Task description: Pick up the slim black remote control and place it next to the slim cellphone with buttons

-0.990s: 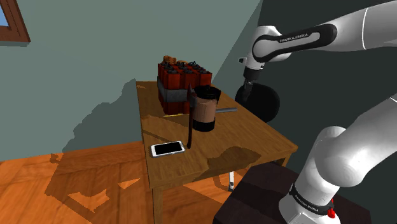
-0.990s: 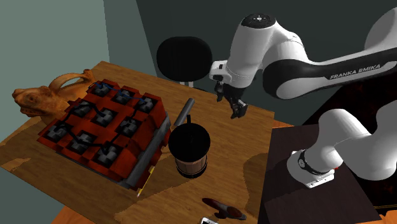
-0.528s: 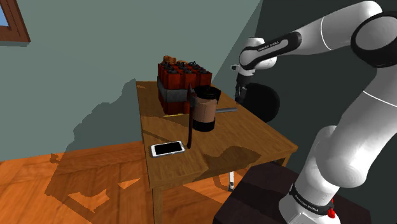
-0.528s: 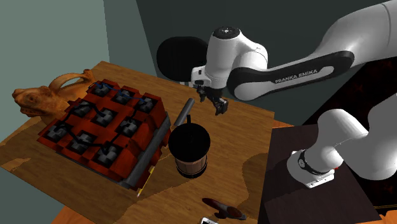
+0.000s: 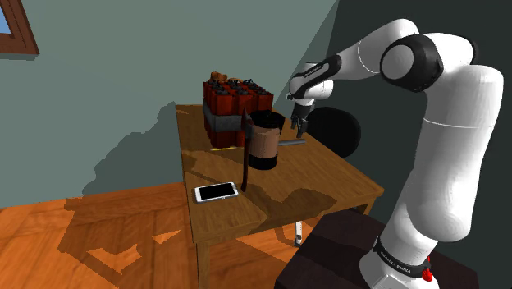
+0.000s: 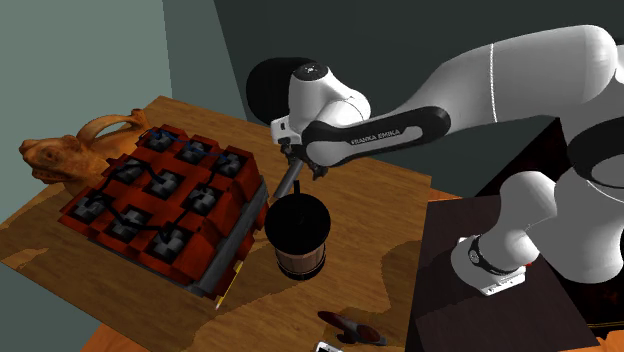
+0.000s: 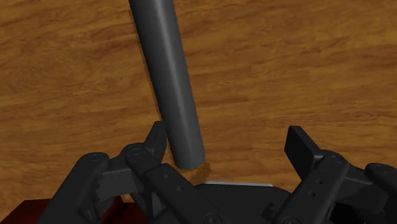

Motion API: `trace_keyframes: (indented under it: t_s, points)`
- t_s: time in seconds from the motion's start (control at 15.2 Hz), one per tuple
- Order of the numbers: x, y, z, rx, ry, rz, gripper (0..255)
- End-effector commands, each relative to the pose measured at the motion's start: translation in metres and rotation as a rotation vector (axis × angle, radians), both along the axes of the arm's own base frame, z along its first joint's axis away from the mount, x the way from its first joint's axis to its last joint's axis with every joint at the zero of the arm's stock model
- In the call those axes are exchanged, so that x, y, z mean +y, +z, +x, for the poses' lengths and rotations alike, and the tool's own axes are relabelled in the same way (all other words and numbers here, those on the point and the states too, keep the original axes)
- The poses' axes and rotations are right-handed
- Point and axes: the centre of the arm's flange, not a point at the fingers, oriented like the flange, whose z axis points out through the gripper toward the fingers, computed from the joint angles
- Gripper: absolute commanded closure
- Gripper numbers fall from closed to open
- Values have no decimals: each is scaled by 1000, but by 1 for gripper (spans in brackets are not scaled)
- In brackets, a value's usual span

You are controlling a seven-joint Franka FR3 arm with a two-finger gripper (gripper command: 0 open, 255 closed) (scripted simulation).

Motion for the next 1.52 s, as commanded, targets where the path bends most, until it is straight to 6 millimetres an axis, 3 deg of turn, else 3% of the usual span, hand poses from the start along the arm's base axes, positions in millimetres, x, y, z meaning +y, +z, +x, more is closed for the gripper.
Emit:
trace_keyframes:
  t_s: [0.0, 0.2, 0.66, 1.19, 1.25, 1.45]
  points:
    - [-11, -14, 20, 1, 61, -4, 0]
    - [-22, -34, 47, 3, 135, -9, 0]
    - [-23, -71, 50, 3, 135, -9, 0]
    - [-24, -74, 50, 3, 135, -9, 0]
    - [-24, -74, 50, 3, 135, -9, 255]
    - [-23, -74, 50, 3, 135, -9, 255]
